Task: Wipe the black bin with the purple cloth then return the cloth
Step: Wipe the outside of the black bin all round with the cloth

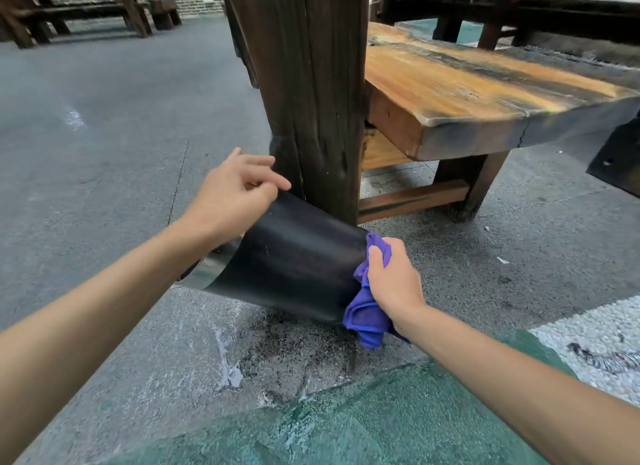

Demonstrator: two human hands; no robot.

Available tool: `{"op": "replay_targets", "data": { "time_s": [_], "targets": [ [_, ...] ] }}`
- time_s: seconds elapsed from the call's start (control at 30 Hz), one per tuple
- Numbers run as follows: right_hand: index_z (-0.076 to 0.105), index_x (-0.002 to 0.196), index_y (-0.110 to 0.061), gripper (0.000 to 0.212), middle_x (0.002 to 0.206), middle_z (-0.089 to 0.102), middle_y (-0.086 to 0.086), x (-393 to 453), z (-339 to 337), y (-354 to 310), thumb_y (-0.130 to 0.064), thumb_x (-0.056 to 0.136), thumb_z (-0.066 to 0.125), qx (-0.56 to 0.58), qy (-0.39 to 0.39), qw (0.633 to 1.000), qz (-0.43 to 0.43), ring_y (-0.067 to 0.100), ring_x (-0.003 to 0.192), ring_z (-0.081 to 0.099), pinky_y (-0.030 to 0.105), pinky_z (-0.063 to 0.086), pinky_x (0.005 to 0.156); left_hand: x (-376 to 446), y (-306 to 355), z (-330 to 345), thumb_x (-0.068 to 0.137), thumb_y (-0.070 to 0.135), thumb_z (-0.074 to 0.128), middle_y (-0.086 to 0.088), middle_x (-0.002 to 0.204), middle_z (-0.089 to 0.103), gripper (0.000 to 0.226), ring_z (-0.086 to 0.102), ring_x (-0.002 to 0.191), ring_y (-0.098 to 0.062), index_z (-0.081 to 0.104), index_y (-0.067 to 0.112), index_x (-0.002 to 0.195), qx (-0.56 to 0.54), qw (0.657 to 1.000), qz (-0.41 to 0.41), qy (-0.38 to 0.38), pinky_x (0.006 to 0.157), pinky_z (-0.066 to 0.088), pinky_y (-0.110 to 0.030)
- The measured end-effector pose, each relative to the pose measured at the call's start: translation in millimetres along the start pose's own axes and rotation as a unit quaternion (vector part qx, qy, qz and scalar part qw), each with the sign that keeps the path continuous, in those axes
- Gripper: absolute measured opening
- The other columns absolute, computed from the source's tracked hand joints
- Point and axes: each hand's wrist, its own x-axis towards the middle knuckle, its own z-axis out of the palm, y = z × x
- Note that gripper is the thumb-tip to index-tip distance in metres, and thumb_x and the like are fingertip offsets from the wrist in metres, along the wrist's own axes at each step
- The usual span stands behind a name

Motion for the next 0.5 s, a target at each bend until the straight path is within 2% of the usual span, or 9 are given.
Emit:
{"op": "replay_targets", "data": {
  "time_s": [0.03,0.1,0.2,0.27,0.33,0.4,0.5],
  "targets": [
    [0.051,0.115,-0.029,0.015,0.088,0.065,-0.008,0.1,-1.3,1.6,-0.037,0.105,0.043,0.000,-0.005,1.000,-0.008,0.024,0.088,0.057,0.031,0.035,0.076,-6.6,-6.3,-0.5,0.096,0.011,0.056,0.019,0.151,0.052,0.036,0.016,0.158,-0.012,0.079,0.037,0.103,0.007,0.999,0.026,-0.027,0.116,0.020,-0.027],
    [0.050,0.108,-0.033,0.009,0.080,0.065,-0.017,-5.5,-2.0,5.3,-0.037,0.104,0.044,0.000,0.008,1.000,-0.026,0.019,0.082,0.057,0.031,0.035,0.075,-14.3,-15.5,0.1,0.101,0.009,0.053,0.020,0.157,0.043,0.037,0.001,0.160,-0.009,0.074,0.036,0.113,0.001,0.998,0.056,-0.035,0.114,0.013,-0.025],
    [0.050,0.114,-0.035,0.015,0.092,0.072,-0.005,-21.5,6.7,14.2,-0.040,0.102,0.043,0.014,0.034,0.998,-0.050,0.024,0.092,0.064,0.039,0.047,0.087,-15.4,-15.5,2.8,0.105,0.008,0.047,0.014,0.154,0.049,0.035,0.004,0.160,-0.011,0.074,0.025,0.120,0.014,0.999,0.043,0.005,0.115,0.011,-0.019],
    [0.046,0.122,-0.039,0.021,0.104,0.072,0.000,-40.3,12.7,25.9,-0.043,0.101,0.043,0.031,0.033,0.996,-0.072,0.025,0.099,0.065,0.041,0.049,0.092,-11.4,-12.0,1.7,0.106,0.008,0.045,0.009,0.154,0.052,0.035,0.006,0.160,-0.015,0.072,0.017,0.126,0.022,0.999,0.030,0.014,0.122,0.013,-0.028],
    [0.040,0.129,-0.043,0.028,0.119,0.066,-0.005,-61.4,15.4,41.5,-0.043,0.101,0.047,0.020,0.006,0.995,-0.100,0.018,0.106,0.062,0.035,0.046,0.092,-7.3,-12.2,-2.0,0.107,0.009,0.043,0.007,0.155,0.051,0.035,0.008,0.160,-0.015,0.070,0.014,0.131,0.013,1.000,0.016,0.009,0.125,0.012,-0.033],
    [0.039,0.132,-0.041,0.036,0.127,0.056,-0.011,-76.2,12.4,57.5,-0.040,0.100,0.054,-0.020,-0.023,0.992,-0.126,0.009,0.112,0.057,0.030,0.041,0.093,-6.3,-14.6,-3.9,0.110,0.013,0.040,0.009,0.156,0.049,0.036,0.008,0.160,-0.013,0.067,0.014,0.134,-0.006,1.000,0.010,0.007,0.124,0.011,-0.032],
    [0.053,0.124,-0.034,0.029,0.124,0.050,-0.010,-72.6,-2.1,59.0,-0.031,0.096,0.062,-0.039,0.012,0.988,-0.148,-0.002,0.111,0.054,0.029,0.041,0.095,-11.9,-17.3,-0.9,0.112,0.019,0.036,0.010,0.157,0.048,0.038,0.008,0.160,-0.011,0.065,0.015,0.136,-0.022,0.999,0.014,0.024,0.120,0.010,-0.025]
  ]
}}
